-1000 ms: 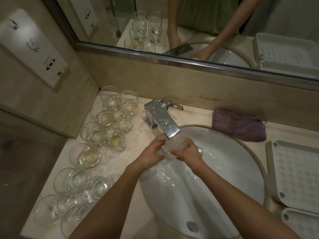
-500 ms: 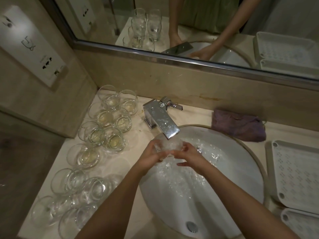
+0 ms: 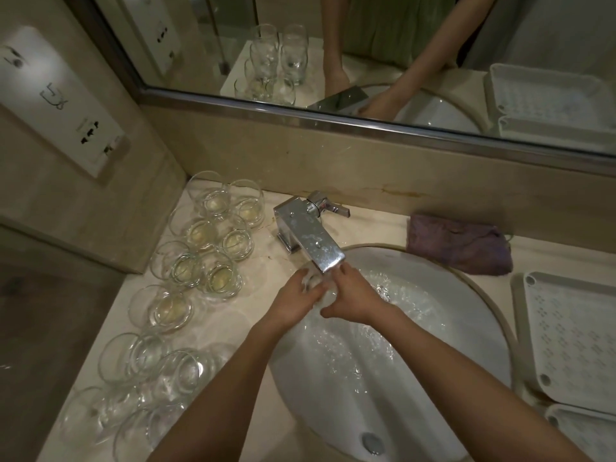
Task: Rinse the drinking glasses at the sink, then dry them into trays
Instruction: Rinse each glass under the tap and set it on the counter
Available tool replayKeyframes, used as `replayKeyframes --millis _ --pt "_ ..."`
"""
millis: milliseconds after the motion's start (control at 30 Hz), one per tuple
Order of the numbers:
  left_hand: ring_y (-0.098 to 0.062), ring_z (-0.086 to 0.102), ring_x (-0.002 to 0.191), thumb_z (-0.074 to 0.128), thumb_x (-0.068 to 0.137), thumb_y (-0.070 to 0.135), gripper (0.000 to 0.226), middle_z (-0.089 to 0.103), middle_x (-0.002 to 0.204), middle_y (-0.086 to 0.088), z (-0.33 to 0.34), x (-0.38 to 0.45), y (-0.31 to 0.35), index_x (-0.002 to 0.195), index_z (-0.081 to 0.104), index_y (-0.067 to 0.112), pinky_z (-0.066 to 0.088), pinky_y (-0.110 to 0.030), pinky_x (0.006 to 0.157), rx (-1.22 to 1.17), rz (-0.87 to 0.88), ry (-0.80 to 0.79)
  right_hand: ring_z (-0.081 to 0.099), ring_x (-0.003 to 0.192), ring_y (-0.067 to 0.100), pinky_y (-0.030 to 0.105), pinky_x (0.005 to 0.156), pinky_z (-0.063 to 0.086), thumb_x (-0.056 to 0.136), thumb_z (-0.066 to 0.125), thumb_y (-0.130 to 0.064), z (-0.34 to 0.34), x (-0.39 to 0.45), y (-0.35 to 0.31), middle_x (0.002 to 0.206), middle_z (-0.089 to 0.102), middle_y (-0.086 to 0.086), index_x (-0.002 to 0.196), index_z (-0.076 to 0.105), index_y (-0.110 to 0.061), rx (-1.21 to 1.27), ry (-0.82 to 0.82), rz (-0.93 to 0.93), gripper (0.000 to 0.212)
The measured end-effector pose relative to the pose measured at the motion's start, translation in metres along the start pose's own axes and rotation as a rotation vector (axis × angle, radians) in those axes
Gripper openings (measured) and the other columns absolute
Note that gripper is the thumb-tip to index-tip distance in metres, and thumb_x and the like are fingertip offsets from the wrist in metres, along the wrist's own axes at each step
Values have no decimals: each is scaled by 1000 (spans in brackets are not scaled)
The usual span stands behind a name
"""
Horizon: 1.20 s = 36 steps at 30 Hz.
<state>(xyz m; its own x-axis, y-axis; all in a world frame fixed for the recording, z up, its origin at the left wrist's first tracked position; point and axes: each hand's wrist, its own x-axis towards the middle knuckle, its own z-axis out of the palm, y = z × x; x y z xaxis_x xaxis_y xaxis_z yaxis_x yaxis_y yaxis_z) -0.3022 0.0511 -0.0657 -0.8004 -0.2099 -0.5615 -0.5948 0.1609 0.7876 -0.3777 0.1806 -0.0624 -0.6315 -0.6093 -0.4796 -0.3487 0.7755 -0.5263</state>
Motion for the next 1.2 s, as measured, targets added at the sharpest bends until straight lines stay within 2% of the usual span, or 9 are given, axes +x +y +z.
replayKeyframes --millis 233,367,500,600,733,833,933,1067,1200 --pt "-3 53 108 61 91 11 37 53 112 21 -1 -16 1 106 49 41 37 0 83 -35 205 -13 59 78 15 23 61 47 64 84 -24 11 -2 1 108 66 7 125 52 -16 1051 70 331 69" --pt "4 45 125 70 69 48 70 53 131 12 6 -14 -12 133 50 29 36 -19 106 134 299 47 57 71 21 31 69 53 81 74 -15 16 -10 -1 88 57 9 115 60 -17 1440 61 440 36" --pt "-6 47 118 83 69 20 79 49 128 6 15 -12 -12 138 45 15 32 1 90 166 283 60 58 74 20 35 72 53 78 74 -14 26 -16 -8 92 55 12 100 64 -13 1747 66 524 24" --pt "2 56 100 87 61 26 74 54 111 17 15 -9 -6 126 53 27 47 -10 83 37 220 69 59 79 20 39 79 55 84 70 -21 27 -21 0 87 54 9 98 64 -11 1687 52 545 18" --pt "-20 63 101 88 60 30 58 59 113 3 9 -4 -3 106 52 36 54 -37 88 -139 108 -1 62 78 21 34 73 54 88 65 -22 11 -24 16 101 58 8 120 53 -16 1511 42 476 34" --pt "-21 64 94 83 68 25 49 59 116 -3 5 -3 -1 109 55 26 56 -34 76 -261 21 -87 62 84 26 39 80 52 93 58 -12 -7 -22 25 124 54 9 131 43 -34 1441 -18 348 47" --pt "-20 64 91 76 81 19 46 61 110 -7 4 -4 0 120 53 21 57 -35 76 -393 -32 -146 64 81 27 39 80 56 95 56 -26 -17 -21 24 105 57 13 123 54 -21 1184 -65 312 28" --pt "-21 65 108 80 70 20 69 60 126 -2 4 -5 -4 130 47 31 56 -39 86 -470 -4 -207 66 75 20 35 65 58 93 54 -47 -15 -14 15 100 62 12 115 60 -10 1082 3 355 44" --pt "-24 67 93 69 86 8 50 61 122 -6 5 -5 -7 123 48 34 56 -35 80 -584 -53 -158 64 66 15 28 55 54 98 37 -54 -13 -19 4 82 67 5 101 65 -15 1044 -83 447 48"
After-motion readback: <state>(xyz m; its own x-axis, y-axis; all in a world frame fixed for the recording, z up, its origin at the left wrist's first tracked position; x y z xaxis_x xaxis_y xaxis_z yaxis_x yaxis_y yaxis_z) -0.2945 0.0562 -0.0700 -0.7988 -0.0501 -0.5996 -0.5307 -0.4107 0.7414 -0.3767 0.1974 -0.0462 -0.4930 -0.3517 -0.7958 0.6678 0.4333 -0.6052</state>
